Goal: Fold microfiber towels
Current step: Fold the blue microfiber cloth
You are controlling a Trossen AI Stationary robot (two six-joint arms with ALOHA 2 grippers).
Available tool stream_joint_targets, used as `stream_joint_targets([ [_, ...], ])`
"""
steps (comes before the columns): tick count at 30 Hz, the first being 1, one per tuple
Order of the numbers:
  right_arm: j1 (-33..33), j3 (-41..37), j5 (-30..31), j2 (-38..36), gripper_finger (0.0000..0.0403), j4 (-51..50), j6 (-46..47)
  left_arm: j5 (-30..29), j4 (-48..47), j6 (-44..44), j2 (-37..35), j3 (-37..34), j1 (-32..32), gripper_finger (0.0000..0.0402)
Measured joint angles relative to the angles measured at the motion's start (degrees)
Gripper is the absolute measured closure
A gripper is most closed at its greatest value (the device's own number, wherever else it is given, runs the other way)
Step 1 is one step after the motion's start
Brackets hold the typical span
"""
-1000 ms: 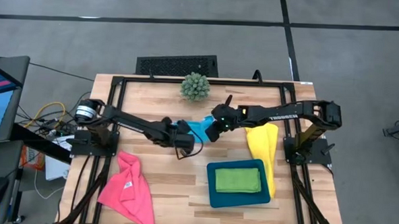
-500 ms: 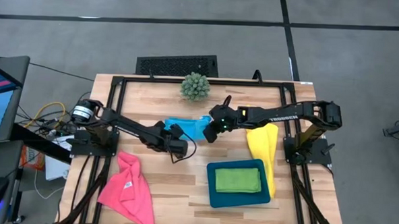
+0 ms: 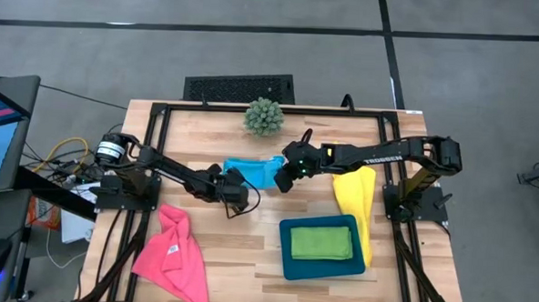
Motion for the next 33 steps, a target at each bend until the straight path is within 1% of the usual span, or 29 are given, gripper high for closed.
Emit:
stream_joint_targets([
  [7,0.0,0.0,-1.7,0.0,0.0369,0.2,0.0,0.5,6.3,1.1,0.2,-1.0,0.8,0.0401],
  [10,0.0,0.0,-1.7,0.0,0.0368,0.3,0.3,1.6,9.3,1.6,0.5,-1.1,0.9,0.0401],
  [15,0.0,0.0,-1.7,0.0,0.0367,2.2,0.4,2.7,10.9,2.6,1.0,-1.0,1.5,0.0401],
  [18,-0.1,0.0,-1.6,0.0,0.0367,2.4,0.4,2.2,12.5,3.0,1.1,-1.0,1.6,0.0401],
  [22,-0.1,0.0,-1.6,0.0,0.0367,2.6,0.4,5.6,18.4,4.5,2.3,-1.0,2.5,0.0401],
  [24,-0.1,0.0,-1.6,0.0,0.0367,2.9,0.1,6.7,19.4,5.3,2.6,-1.0,2.7,0.0401],
  [29,-0.2,0.0,-1.4,0.0,0.0365,4.0,0.0,5.7,20.3,5.3,3.8,-0.4,2.9,0.0401],
  [31,-0.5,0.0,-1.5,0.0,0.0364,4.1,0.0,5.9,21.6,5.6,3.9,-0.4,2.9,0.0401],
  [33,-0.9,0.0,-1.4,0.0,0.0365,3.9,0.0,6.7,21.0,6.3,3.4,0.3,3.0,0.0401],
])
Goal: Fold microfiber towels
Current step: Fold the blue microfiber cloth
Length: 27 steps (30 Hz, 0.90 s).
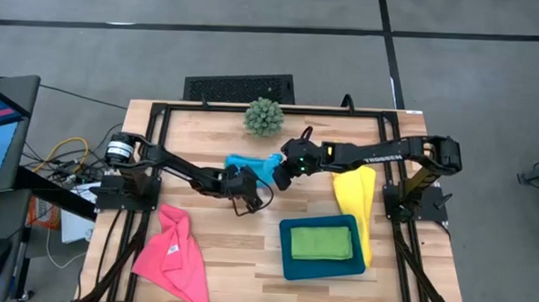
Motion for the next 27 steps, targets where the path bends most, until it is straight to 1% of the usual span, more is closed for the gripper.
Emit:
stream_joint_targets([
  [2,-0.3,0.0,0.0,0.0,0.0365,-0.5,-0.3,0.9,-2.6,-0.7,-1.9,1.2,-0.4,0.0401],
  [6,-0.7,0.0,0.0,0.0,0.0364,-2.2,-1.1,2.4,-11.2,-1.0,-9.1,3.3,-2.9,0.0401],
  [7,-0.8,0.0,0.0,0.0,0.0364,-2.5,-1.1,1.0,-14.5,-1.0,-11.3,3.5,-3.6,0.0401],
  [8,-0.8,0.0,0.0,0.0,0.0365,-2.6,-1.3,-1.6,-17.6,-1.2,-13.2,3.5,-4.3,0.0401],
  [10,-0.8,0.0,0.0,0.0,0.0365,-2.6,-1.5,-8.4,-24.4,-3.5,-16.8,2.9,-5.2,0.0401],
  [11,-0.8,0.0,0.0,0.0,0.0365,-2.6,-1.5,-11.1,-27.1,-4.9,-18.1,2.1,-5.1,0.0401],
  [12,-0.8,0.0,0.0,0.0,0.0365,-2.6,-1.5,-12.4,-28.1,-5.3,-19.1,1.0,-4.8,0.0401],
  [13,-0.8,0.0,0.0,0.0,0.0365,-2.6,-1.5,-12.5,-27.2,-5.2,-19.6,-0.3,-4.2,0.0401],
  [15,-0.8,0.0,0.0,0.0,0.0365,-2.6,-1.6,-10.7,-22.7,-3.9,-20.2,-3.3,-2.2,0.0401],
  [20,-0.7,0.0,0.0,0.0,0.0365,-2.6,-1.5,-2.7,-9.7,-0.9,-20.1,-10.9,2.9,0.0401],
  [23,-0.3,0.0,0.0,0.0,0.0365,-2.6,-1.5,-1.3,-7.7,-1.5,-20.1,-14.2,5.1,0.0402],
  [27,-0.3,0.0,0.0,0.0,0.0365,-2.6,-1.5,0.2,-5.8,-1.6,-20.1,-15.7,6.4,0.0402],
])
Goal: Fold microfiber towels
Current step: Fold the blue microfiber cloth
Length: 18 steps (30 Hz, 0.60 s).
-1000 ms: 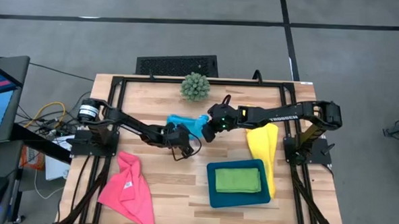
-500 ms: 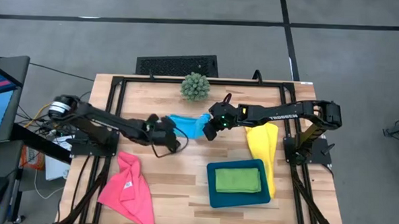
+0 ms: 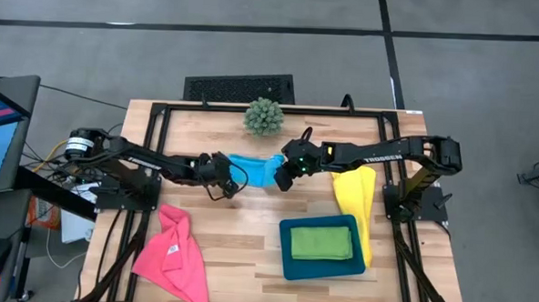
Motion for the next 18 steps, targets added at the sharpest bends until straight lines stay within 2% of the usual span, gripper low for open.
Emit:
stream_joint_targets([
  [4,0.0,0.0,0.0,0.0,0.0365,0.4,0.0,-1.2,1.2,0.2,0.0,0.0,0.2,0.0402],
  [8,0.0,0.0,0.0,0.0,0.0365,0.7,0.0,-0.8,2.5,0.5,3.4,-0.1,0.4,0.0402],
  [14,0.0,0.0,0.0,0.0,0.0365,0.8,0.0,1.4,12.1,0.1,11.1,0.3,0.8,0.0402],
  [18,0.1,0.0,0.0,0.0,0.0365,0.4,0.0,2.6,14.9,-0.2,12.4,1.1,0.2,0.0402],
])
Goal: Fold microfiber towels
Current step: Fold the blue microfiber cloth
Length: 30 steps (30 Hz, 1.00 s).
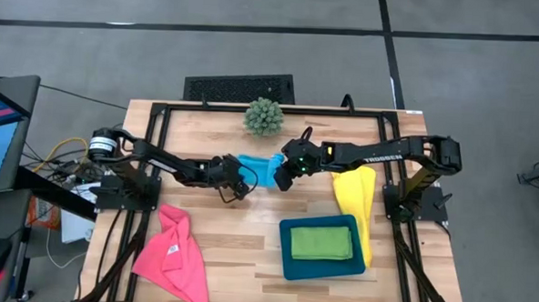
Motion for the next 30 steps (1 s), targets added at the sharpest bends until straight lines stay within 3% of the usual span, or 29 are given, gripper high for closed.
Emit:
stream_joint_targets([
  [15,0.4,0.1,-0.5,3.1,0.0365,5.7,0.0,1.1,-0.2,3.5,5.4,7.3,-0.4,0.0402],
  [30,-0.1,0.0,-3.2,8.5,0.0365,13.4,-0.7,1.3,-0.5,4.2,5.5,8.3,-0.4,0.0402],
])
